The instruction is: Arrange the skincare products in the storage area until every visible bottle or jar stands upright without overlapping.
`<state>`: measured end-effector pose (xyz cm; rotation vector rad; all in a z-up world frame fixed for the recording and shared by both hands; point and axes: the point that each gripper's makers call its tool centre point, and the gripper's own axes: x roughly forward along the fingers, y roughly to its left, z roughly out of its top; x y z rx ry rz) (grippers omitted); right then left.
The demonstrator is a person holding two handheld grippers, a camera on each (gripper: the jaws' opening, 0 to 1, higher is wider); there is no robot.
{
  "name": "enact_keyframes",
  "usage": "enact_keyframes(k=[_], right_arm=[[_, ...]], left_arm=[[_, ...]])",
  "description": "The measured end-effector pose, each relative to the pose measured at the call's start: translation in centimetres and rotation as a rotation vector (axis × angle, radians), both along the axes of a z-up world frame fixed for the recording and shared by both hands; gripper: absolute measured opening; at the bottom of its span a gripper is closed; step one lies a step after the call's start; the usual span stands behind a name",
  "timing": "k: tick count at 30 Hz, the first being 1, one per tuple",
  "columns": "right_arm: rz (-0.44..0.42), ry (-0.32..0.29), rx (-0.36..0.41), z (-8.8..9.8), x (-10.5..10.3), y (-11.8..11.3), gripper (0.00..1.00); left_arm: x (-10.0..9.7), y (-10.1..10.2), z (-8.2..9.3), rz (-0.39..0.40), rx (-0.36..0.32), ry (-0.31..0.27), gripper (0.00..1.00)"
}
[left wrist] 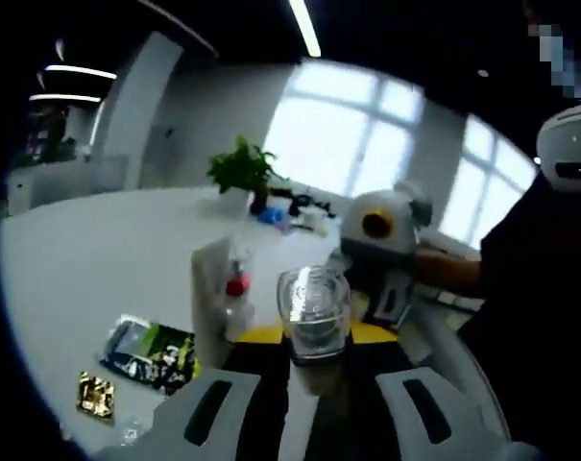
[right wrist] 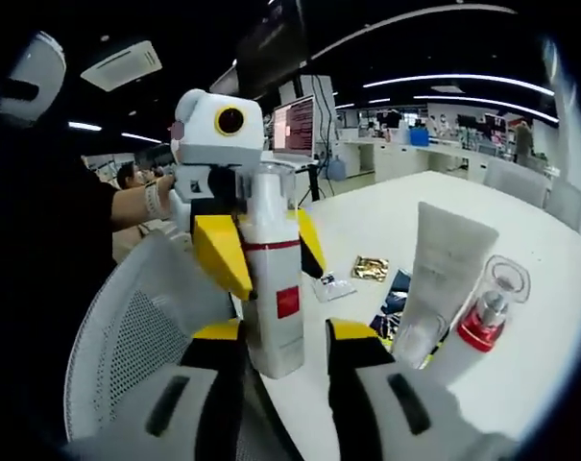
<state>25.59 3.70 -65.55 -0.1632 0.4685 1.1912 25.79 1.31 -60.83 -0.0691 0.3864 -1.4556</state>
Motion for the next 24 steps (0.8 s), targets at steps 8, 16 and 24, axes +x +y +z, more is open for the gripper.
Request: enact_keyframes(k=[8, 16, 24], right_arm=[[0.07, 0.026, 0.008, -0.4, -1.7, 1.0, 0.29], [0.037, 0.045, 0.036, -0.7, -2.2, 0.9, 0.23], [-0.082, -0.024, 0.018, -0.6, -0.3, 0.0, 0.21]], left_arm=[[-2.5, -0.2, 0.2, -0.163, 0.0, -0.06, 0.18], [-2.2, -0.3, -0.1, -0.166, -0.023, -0.065, 0.18], [0.6, -0.5, 0.0, -0.017, -0.07, -0.046, 0.21]])
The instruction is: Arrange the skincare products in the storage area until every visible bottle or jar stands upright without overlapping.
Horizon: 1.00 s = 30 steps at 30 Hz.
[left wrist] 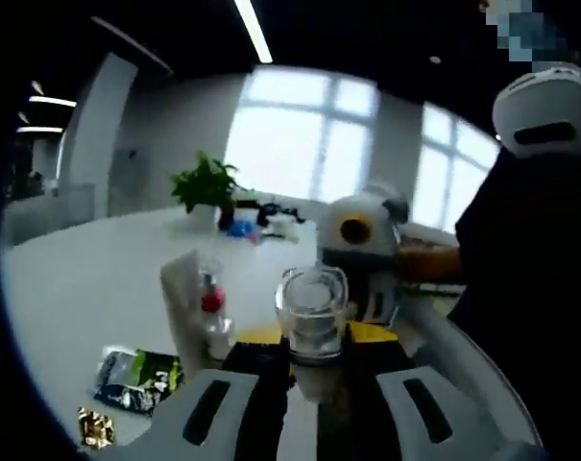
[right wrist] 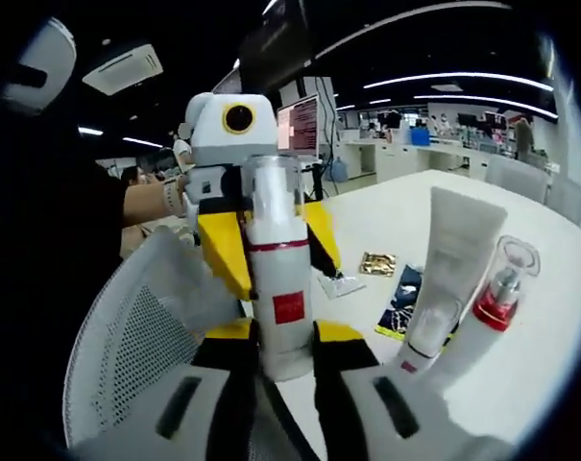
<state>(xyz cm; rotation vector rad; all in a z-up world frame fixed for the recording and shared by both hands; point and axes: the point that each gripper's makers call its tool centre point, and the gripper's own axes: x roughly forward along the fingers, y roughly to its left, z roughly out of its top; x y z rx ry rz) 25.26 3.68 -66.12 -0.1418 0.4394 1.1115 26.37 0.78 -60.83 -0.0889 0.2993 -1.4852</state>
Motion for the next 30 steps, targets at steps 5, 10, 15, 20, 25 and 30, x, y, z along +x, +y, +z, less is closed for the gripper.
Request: enact_keyframes(k=[5, 10, 15, 20, 25, 30], right_arm=[[-0.162, -0.027, -0.047, -0.7, 1.9, -1.5, 0.21], [-0.267, -0.09, -0.12, -0.9, 2.7, -2.4, 0.21], [-0.322, -0.133, -0.182, -0.8, 3.0, -2.8, 0.21], [-0.334, -0.186, -0.264, -0.9, 3.2, -3.0, 0.21], [-0.354, -0.196, -0.253, -0.6, 3.5, -2.7, 0.21], [-0.366, -0.198, -0.26, -0.9, 3.5, -2.8, 0.21]], left_arm=[[1.9, 0.3, -0.8, 0.153, 0.037, 0.028, 0.38], [2.8, 0.2, -1.5, 0.332, 0.048, 0.114, 0.4], [3.1, -0.2, -1.4, 0.435, -0.069, 0.297, 0.4], [4.3, 0.3, -1.8, 0.525, -0.064, 0.326, 0.4], [4.9, 0.4, -2.7, 0.574, -0.03, 0.341, 0.39], [4.5, 0.2, -3.4, 0.558, -0.009, 0.371, 0.32]])
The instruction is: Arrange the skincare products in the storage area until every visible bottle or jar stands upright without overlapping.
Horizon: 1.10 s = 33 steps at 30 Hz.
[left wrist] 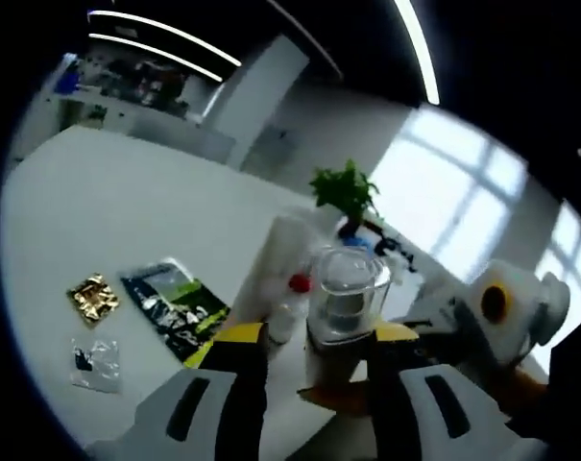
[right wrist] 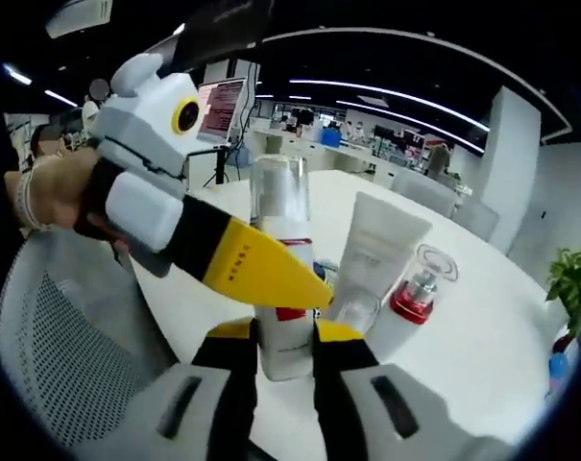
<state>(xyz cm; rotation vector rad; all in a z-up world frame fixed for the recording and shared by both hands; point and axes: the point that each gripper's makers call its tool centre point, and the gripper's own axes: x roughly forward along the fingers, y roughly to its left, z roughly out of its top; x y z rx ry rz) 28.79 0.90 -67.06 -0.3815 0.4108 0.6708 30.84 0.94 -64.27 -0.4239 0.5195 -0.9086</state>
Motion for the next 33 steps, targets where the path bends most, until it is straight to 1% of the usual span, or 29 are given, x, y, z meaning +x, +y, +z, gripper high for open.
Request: enact_keyframes(k=[2, 4, 5, 6, 8, 12, 17, 19, 20, 23, 24, 26, 28, 29, 31, 33], right_arm=[[0.005, -0.002, -0.006, -0.1, 0.0, 0.1, 0.21], [0.01, -0.006, -0.026, -0.3, -0.1, 0.1, 0.21], [0.01, -0.005, -0.037, -0.4, -0.1, 0.0, 0.21], [0.009, -0.006, -0.036, -0.4, -0.1, -0.1, 0.21], [0.003, 0.012, -0.021, -0.6, -0.1, -0.3, 0.21], [0.007, 0.009, -0.024, -0.6, -0.1, -0.4, 0.22], [0.012, 0.009, -0.026, -0.7, -0.2, -0.5, 0.21], [0.018, 0.009, -0.022, -0.6, -0.3, -0.5, 0.21], [0.017, 0.01, -0.022, -0.5, -0.3, -0.6, 0.22], [0.011, 0.007, -0.026, -0.4, -0.4, -1.1, 0.22], [0.009, 0.009, -0.026, -0.4, -0.4, -1.3, 0.23], [0.001, 0.01, -0.023, -0.2, -0.5, -1.7, 0.23], [-0.004, 0.001, -0.017, 0.2, -0.6, -2.1, 0.23], [-0.002, -0.008, -0.011, 0.5, -0.6, -2.1, 0.22], [0.0, -0.019, 0.007, 1.1, -0.6, -2.3, 0.22], [0.008, -0.027, 0.022, 1.6, -0.7, -2.3, 0.22]], left_arm=[[-0.1, -0.2, -0.1, -0.009, 0.012, -0.006, 0.27], [-0.2, -0.3, -0.6, -0.022, 0.047, -0.017, 0.23], [-0.2, -0.3, -0.6, -0.02, 0.043, -0.016, 0.21], [-0.4, -0.6, -0.7, -0.018, 0.045, -0.008, 0.21], [-0.5, -0.7, -0.7, -0.018, 0.046, -0.008, 0.21], [-0.9, -1.0, -0.7, -0.032, 0.054, -0.003, 0.2], [-1.0, -1.2, -0.9, -0.073, 0.093, 0.002, 0.19], [0.1, 0.0, -1.8, -0.071, 0.215, -0.073, 0.19], [0.3, 0.2, -2.2, -0.083, 0.27, -0.093, 0.19], [0.7, 0.5, -2.7, -0.098, 0.301, -0.096, 0.19], [0.8, 0.7, -3.0, -0.102, 0.323, -0.102, 0.19], [1.0, 1.2, -3.7, -0.119, 0.394, -0.132, 0.19], [1.0, 1.3, -4.2, -0.138, 0.434, -0.145, 0.19], [0.8, 1.1, -4.4, -0.15, 0.437, -0.148, 0.19], [0.4, 1.0, -5.1, -0.183, 0.441, -0.114, 0.19], [0.1, 0.8, -5.7, -0.214, 0.473, -0.125, 0.19]])
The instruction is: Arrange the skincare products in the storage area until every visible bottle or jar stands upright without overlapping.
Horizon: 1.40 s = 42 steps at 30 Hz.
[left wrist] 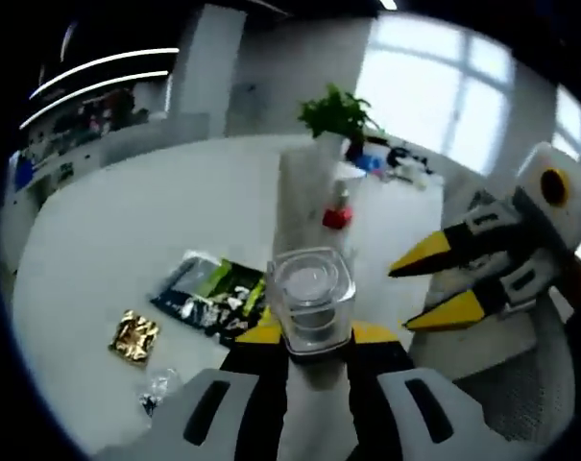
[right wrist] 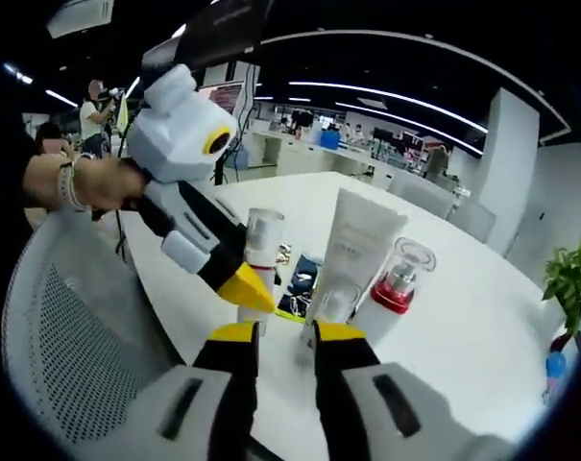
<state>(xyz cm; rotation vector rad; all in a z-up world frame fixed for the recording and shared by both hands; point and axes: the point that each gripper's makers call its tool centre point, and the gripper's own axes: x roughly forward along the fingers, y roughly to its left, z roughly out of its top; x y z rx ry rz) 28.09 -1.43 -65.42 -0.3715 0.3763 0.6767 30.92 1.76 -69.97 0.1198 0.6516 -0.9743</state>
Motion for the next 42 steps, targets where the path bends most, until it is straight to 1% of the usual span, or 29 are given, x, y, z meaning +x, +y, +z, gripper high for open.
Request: enact_keyframes(k=[1, 2, 4, 5, 6, 7, 8, 9, 10, 11, 13, 15, 18, 19, 21, 22, 24, 26, 29, 35, 42], right_arm=[[0.009, 0.0, 0.037, 0.4, 0.0, 0.3, 0.23], [0.025, -0.005, 0.093, 1.1, -0.1, 0.8, 0.23], [0.039, -0.009, 0.136, 1.7, -0.1, 1.0, 0.24], [0.044, -0.013, 0.138, 1.8, -0.1, 1.0, 0.24], [0.056, -0.014, 0.146, 1.9, -0.1, 1.1, 0.25], [0.072, -0.001, 0.157, 1.8, -0.2, 1.3, 0.25], [0.098, 0.013, 0.163, 1.7, -0.4, 1.6, 0.26], [0.098, 0.011, 0.176, 1.8, -0.3, 1.6, 0.26], [0.105, 0.011, 0.184, 1.8, -0.3, 1.7, 0.26], [0.124, 0.024, 0.208, 1.9, -0.5, 2.0, 0.27], [0.134, 0.023, 0.219, 1.9, -0.6, 2.1, 0.27], [0.147, 0.031, 0.23, 1.7, -0.4, 2.2, 0.27], [0.181, 0.035, 0.243, 1.6, -0.6, 3.0, 0.27], [0.203, 0.035, 0.238, 1.5, -0.8, 3.3, 0.27], [0.21, 0.034, 0.234, 1.3, -0.7, 3.6, 0.27], [0.215, 0.042, 0.241, 1.2, -0.6, 3.7, 0.27], [0.228, 0.036, 0.259, 1.4, -0.7, 4.0, 0.26], [0.239, 0.043, 0.271, 1.5, -0.8, 4.3, 0.24], [0.254, 0.044, 0.261, 1.3, -1.0, 4.5, 0.24], [0.264, 0.056, 0.251, 1.0, -1.4, 4.4, 0.25], [0.243, 0.049, 0.269, 1.4, -1.4, 4.2, 0.22]], left_arm=[[-0.1, 0.0, -0.2, -0.02, 0.02, -0.012, 0.19], [-0.3, -0.2, -0.4, -0.033, 0.032, -0.021, 0.19], [-0.9, -0.9, -0.5, -0.079, 0.036, -0.035, 0.19], [-1.4, -1.4, -0.5, -0.124, 0.025, -0.042, 0.19], [-1.9, -1.8, -0.5, -0.147, 0.021, -0.035, 0.19], [-2.3, -2.2, -0.6, -0.188, 0.022, -0.044, 0.19], [-2.6, -2.3, -0.7, -0.212, 0.035, -0.053, 0.19], [-2.9, -2.3, -1.0, -0.238, 0.061, -0.07, 0.19], [-3.0, -2.4, -1.1, -0.245, 0.067, -0.076, 0.19], [-3.1, -2.4, -1.3, -0.269, 0.083, -0.094, 0.19], [-3.4, -2.5, -1.4, -0.296, 0.097, -0.111, 0.19], [-3.6, -2.5, -1.4, -0.314, 0.1, -0.126, 0.19], [-3.7, -2.6, -1.3, -0.343, 0.101, -0.145, 0.19], [-3.7, -2.6, -1.3, -0.354, 0.101, -0.154, 0.19], [-3.8, -2.6, -1.3, -0.367, 0.102, -0.157, 0.19], [-4.1, -2.7, -1.2, -0.393, 0.104, -0.178, 0.19], [-4.5, -2.8, -1.3, -0.421, 0.109, -0.187, 0.19], [-4.8, -2.9, -1.3, -0.434, 0.111, -0.186, 0.19], [-5.0, -3.0, -1.3, -0.45, 0.111, -0.189, 0.19], [-5.0, -3.0, -0.9, -0.46, 0.079, -0.186, 0.19], [-5.2, -3.3, -0.5, -0.467, 0.047, -0.178, 0.2]])
